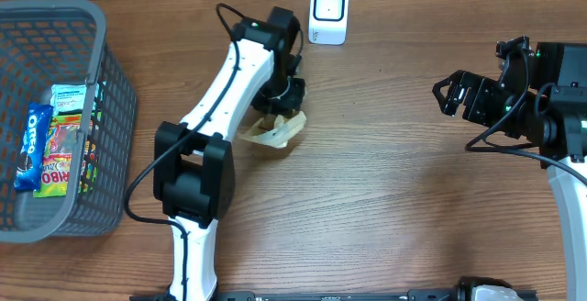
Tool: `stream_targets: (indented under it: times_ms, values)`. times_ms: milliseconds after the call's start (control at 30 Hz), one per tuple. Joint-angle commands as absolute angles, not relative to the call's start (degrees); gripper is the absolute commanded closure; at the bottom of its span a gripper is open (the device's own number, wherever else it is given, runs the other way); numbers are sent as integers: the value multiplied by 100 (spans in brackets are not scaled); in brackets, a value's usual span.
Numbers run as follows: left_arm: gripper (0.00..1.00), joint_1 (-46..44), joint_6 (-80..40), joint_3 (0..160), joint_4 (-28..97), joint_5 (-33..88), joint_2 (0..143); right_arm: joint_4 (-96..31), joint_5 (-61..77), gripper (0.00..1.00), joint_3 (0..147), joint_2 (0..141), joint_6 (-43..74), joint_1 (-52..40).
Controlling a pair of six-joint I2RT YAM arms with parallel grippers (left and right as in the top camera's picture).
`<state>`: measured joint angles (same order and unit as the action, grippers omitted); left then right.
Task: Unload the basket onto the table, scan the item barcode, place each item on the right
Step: 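Lift the bread bag out and place it on the table center, then move the left gripper back into the basket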
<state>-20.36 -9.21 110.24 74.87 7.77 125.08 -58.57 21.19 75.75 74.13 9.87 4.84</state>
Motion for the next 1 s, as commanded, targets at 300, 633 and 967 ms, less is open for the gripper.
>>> stream_targets:
  times_ms: [300, 633, 967]
  values:
    - [62, -1787, -878, 12313, 7988, 834, 12470, -5846, 2154, 0, 7728, 7387, 1004, 456]
    - [46, -554, -1055, 16219, 9682, -292, 12398, -5846, 2154, 0, 7728, 7387, 1004, 456]
    - [36, 1865, -1133, 15983, 9682, -187, 11625, -5957, 2154, 0, 7728, 7387, 1004, 456]
